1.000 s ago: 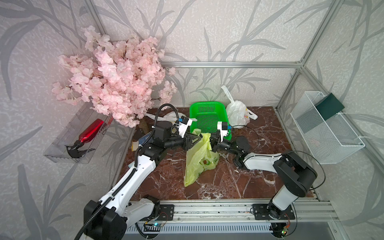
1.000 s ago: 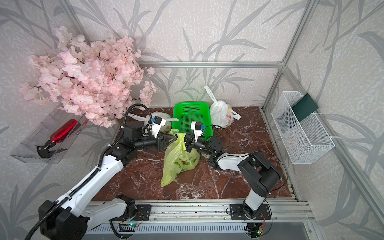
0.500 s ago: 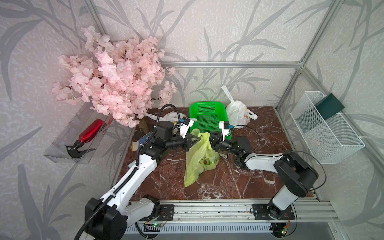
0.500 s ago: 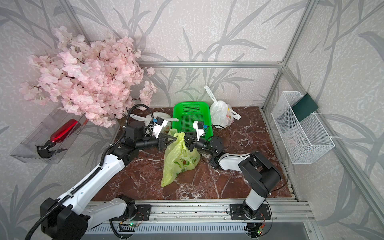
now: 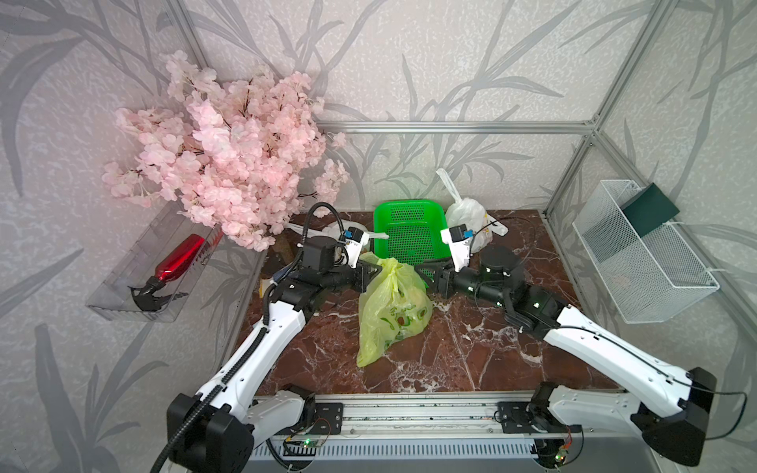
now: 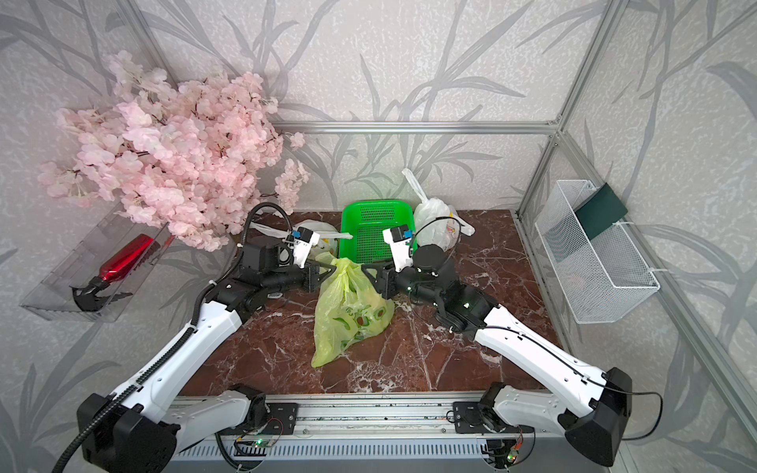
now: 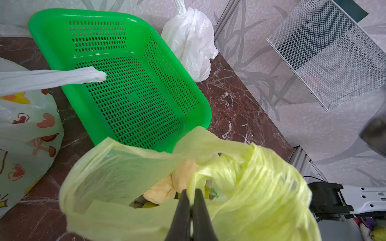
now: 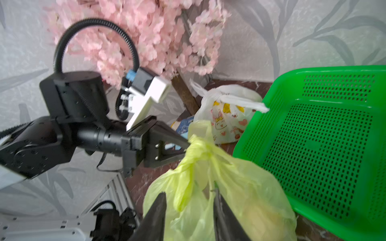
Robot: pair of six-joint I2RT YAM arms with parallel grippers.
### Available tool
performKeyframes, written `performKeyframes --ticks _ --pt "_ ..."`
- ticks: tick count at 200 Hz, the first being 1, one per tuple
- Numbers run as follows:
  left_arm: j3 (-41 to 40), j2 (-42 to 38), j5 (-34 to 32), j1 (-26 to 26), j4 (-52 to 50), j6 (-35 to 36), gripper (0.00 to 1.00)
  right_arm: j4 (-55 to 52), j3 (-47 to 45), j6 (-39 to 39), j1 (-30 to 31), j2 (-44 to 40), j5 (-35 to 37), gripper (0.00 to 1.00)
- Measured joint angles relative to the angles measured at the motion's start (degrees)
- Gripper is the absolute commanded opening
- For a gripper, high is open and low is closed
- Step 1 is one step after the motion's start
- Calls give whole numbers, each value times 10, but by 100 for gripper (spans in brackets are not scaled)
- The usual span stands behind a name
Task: Place the pears into plastic bags & tie knots
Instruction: Tie the plastic bag at the center of the board.
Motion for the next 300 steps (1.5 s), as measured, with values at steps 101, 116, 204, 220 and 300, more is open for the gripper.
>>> performKeyframes --ticks 101,116,204,220,300 --pt "0 3 6 0 -2 -9 0 -286 238 -86 90 201 107 42" --pt "0 3 7 0 -2 -9 0 -287 238 -86 92 210 102 42" --pt "0 2 12 0 -3 -9 0 -289 251 -87 81 244 104 14" --pt "0 0 10 0 -9 -7 0 -297 251 -82 79 245 114 4" --pt "-30 -93 -79 55 -125 31 0 -313 47 -60 -95 70 94 0"
